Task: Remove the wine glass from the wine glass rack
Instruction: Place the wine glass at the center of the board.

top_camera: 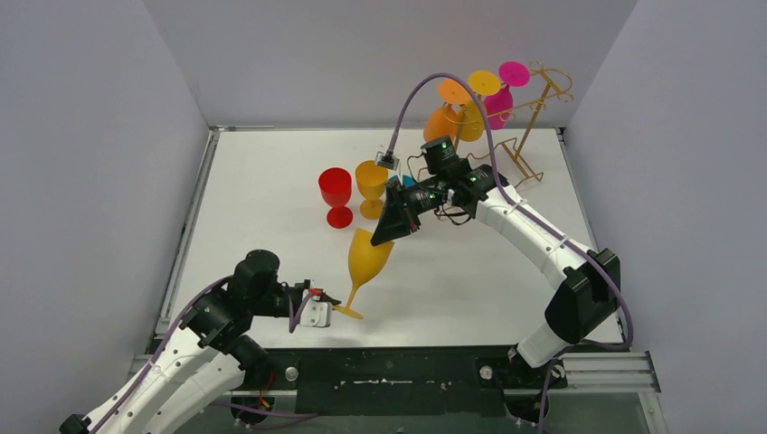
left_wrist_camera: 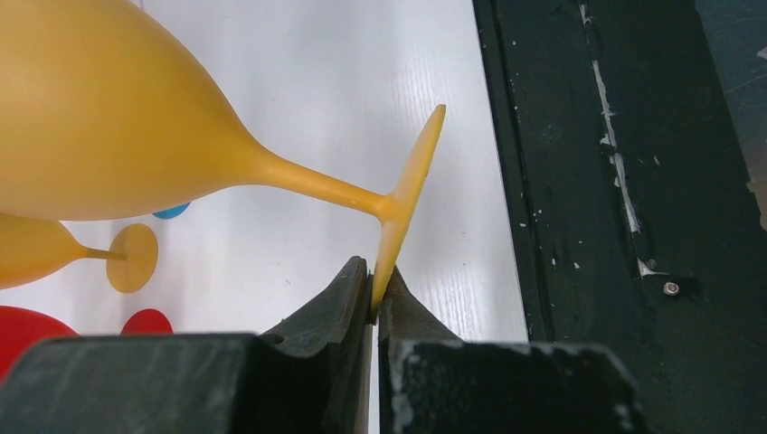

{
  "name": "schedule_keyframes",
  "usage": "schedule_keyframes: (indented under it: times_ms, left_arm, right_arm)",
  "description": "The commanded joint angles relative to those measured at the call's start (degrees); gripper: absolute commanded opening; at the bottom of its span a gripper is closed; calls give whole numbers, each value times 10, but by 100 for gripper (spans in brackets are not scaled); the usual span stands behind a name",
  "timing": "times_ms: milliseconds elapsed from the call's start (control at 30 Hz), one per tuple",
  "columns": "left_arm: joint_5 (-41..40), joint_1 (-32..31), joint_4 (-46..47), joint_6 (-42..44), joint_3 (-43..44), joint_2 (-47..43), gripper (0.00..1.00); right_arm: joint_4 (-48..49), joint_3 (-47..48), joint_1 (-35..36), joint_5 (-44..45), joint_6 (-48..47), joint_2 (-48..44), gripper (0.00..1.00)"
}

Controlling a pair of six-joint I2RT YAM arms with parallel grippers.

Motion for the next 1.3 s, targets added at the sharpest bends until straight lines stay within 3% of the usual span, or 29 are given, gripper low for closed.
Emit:
schedule_keyframes:
  times_ms: [0,33,100,200,300,667,700,767,800,867,933,1100,1167,1267]
  left_arm:
    - [-6,1,15,-37,0,-9,0]
    - [-8,1,15,-40,-2,-12,1]
    - [-10,1,12,-44,-5,-20,16]
    - [-15,1,8,-53,-3,-34,23]
    - [-20,1,2,-72,-1,-44,36]
    - [-78,2,34,-126,-1,-96,58]
    - [-84,1,44,-142,-3,-101,58]
    - [-93,1,53,-165,1,-102,58]
    - [-104,1,58,-178,3,-103,65]
    - [-151,1,81,-210,1,-112,74]
    - [-223,1,132,-272,-18,-132,96]
    - [-535,1,215,-474,-32,-150,97]
    - [-654,1,198,-547,-13,-125,97]
    - [-731,1,113,-580,53,-40,97]
  right_arm:
    - [38,-8,15,-4,8,-39,0]
    - [41,-9,16,-3,9,-41,0]
    - [48,-11,19,12,16,-46,0]
    - [42,-7,25,41,15,-50,0]
    - [42,-6,26,42,16,-52,0]
    - [31,-3,30,104,11,-65,0]
    - [34,-5,32,117,18,-67,0]
    - [27,1,53,228,32,-72,0]
    - [17,11,71,289,24,-73,0]
    - [17,14,100,361,10,-77,0]
    - [49,-4,120,426,20,-86,0]
    - [94,-23,196,643,4,-101,0]
    - [116,-32,229,706,-11,-105,0]
    - [150,-46,268,774,-34,-109,0]
